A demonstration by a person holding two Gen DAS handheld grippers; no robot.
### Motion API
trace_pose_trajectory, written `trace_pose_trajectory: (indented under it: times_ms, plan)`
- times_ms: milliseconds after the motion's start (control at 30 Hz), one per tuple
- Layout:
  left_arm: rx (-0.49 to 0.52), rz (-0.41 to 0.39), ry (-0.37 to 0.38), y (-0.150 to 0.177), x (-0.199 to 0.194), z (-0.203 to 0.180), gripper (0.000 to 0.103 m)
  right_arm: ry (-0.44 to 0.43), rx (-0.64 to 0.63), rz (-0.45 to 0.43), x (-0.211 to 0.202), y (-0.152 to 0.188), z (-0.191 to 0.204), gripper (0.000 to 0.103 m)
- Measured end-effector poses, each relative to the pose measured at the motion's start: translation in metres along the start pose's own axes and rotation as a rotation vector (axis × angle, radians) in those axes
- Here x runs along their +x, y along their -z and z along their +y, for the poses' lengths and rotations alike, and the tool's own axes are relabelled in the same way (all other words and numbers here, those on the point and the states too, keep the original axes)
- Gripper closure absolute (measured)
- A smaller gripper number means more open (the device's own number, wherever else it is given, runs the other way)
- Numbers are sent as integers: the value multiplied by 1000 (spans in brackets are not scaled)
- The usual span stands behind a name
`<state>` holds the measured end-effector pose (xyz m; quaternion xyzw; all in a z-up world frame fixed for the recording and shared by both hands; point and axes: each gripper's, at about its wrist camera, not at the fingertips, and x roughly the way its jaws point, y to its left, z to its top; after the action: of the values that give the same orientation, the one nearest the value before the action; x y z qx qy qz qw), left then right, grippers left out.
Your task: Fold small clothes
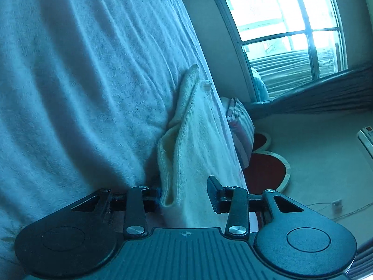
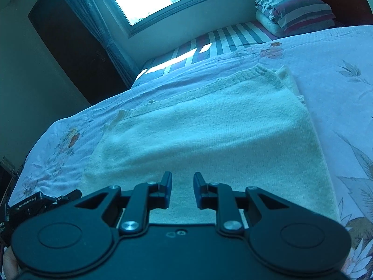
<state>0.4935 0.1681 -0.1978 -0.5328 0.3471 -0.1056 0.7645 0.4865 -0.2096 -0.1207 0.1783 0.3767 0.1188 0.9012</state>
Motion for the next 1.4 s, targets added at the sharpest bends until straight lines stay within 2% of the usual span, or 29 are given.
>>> trace_pose_trajectory:
  times_ms: [133, 167, 233, 267, 300, 333, 400, 533, 600, 633, 833, 900, 967, 1267, 1400]
  plan:
    - [4, -47, -15, 27, -14, 2, 63, -9, -10, 5, 1, -3, 3, 81]
    - [4, -66, -20, 29, -14, 3, 67, -11, -15, 8, 2, -4, 3, 81]
    - [-30, -73, -41, 23, -4, 2, 75, -11, -26, 23, 9, -7, 4, 83]
    - [-28, -76, -60, 20, 1, 1, 98, -12, -40, 33, 14, -8, 7, 88]
    - [-29, -86, -85, 20, 4, 3, 97, -15, -66, 42, 21, -11, 11, 95]
    - [-35, -97, -70, 21, 3, 6, 97, -8, -94, 41, 27, -15, 17, 98]
    - [6, -113, -61, 24, 0, 4, 97, -10, -125, 36, 36, -21, 27, 100]
    - [10, -132, -50, 28, -4, 12, 97, -22, -167, 48, 58, -28, 40, 101]
    - [18, -137, -43, 28, -6, 15, 97, 27, -158, 95, 77, -24, 36, 101]
    - [21, -134, -41, 28, -7, 16, 97, 14, -133, 105, 84, -21, 31, 102]
    - [57, -143, -87, 28, -2, 5, 97, 2, -111, 78, 73, -18, 28, 103]
    - [62, -153, -95, 28, 0, 1, 97, 16, -123, 36, 63, -20, 31, 101]
    - [82, -161, -101, 28, 1, -4, 97, 15, -84, 96, 74, -18, 22, 103]
    - [232, -161, -94, 19, -2, -52, 97, -100, 29, 77, 78, -13, -8, 103]
    - [397, -134, -85, 21, 4, -108, 97, -130, 61, 76, 76, -14, -16, 103]
